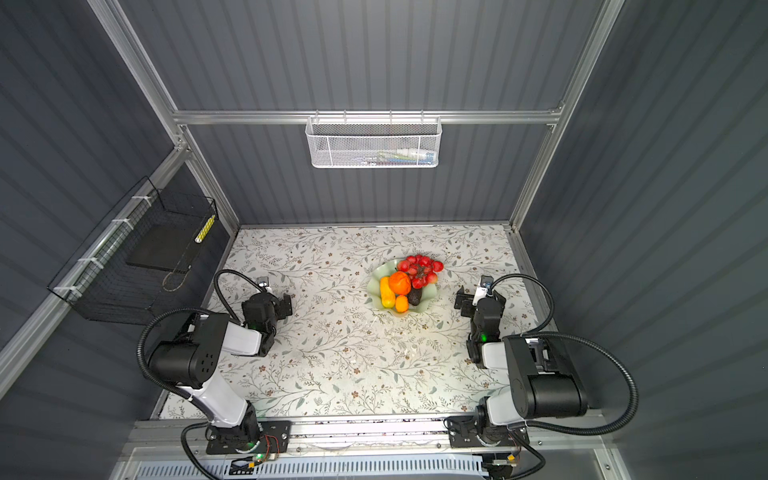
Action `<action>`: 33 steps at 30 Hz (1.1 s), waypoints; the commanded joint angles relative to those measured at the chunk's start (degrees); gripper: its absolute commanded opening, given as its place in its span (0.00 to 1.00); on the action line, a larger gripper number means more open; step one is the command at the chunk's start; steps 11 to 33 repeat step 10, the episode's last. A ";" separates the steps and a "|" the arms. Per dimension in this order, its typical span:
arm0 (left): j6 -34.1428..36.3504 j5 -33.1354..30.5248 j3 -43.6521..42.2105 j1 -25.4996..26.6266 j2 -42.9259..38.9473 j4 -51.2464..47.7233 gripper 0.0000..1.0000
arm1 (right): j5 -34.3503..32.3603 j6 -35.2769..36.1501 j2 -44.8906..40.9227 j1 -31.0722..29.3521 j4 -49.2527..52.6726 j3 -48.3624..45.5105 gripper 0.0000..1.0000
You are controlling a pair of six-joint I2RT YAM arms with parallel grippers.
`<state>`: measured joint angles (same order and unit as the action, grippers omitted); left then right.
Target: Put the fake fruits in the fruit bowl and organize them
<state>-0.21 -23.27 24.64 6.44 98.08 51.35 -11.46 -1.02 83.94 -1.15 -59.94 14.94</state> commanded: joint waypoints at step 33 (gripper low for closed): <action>-1.11 0.30 1.55 -0.11 0.19 2.48 1.00 | 3.84 -0.97 -0.26 1.67 1.10 2.19 0.99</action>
